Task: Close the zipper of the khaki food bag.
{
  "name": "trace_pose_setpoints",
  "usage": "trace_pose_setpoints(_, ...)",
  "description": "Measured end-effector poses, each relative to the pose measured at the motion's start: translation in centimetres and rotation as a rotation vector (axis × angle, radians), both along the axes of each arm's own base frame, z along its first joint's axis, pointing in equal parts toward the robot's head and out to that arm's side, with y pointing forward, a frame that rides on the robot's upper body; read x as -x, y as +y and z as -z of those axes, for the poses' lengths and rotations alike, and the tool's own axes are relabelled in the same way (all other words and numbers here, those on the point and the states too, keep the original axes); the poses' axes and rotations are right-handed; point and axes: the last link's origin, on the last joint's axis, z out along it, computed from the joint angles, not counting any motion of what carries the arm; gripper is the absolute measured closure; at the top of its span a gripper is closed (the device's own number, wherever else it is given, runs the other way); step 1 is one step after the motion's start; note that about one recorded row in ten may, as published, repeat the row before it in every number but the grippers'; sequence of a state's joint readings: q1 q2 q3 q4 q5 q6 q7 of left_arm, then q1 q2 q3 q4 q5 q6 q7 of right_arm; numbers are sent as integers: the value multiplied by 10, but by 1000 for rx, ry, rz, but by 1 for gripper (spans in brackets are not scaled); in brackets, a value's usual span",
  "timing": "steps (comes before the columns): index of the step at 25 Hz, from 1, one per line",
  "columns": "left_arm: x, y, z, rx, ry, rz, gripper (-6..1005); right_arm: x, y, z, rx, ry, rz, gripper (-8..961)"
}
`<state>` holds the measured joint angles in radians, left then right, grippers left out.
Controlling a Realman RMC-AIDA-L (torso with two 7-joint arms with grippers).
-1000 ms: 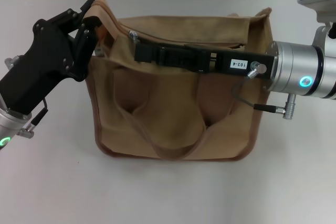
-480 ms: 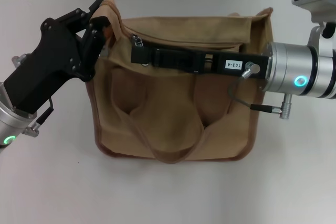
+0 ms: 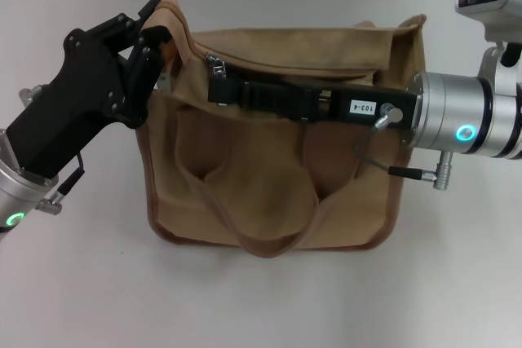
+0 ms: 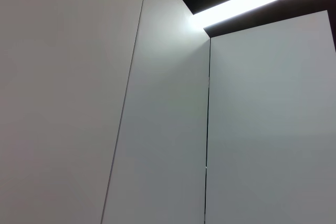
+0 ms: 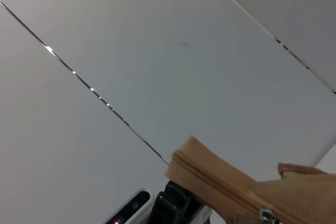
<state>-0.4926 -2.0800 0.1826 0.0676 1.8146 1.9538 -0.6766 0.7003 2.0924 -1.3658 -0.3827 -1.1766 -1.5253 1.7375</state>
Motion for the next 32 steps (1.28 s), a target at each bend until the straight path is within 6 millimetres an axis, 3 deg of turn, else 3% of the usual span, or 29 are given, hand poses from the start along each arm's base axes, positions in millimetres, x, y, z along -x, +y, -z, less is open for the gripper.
trace_pose_setpoints(10,-3,0,1,6,-5,14,933,0,3,2,-2,-16,12,795)
trace_pose_setpoints(15,-4,1,1,12,-4,24,933,1,4,2,-2,-15,11,946)
trace_pose_setpoints(32,11,-2,-9,-56,-8,-53,933,-28,-7,-14,-28,-5,41,946)
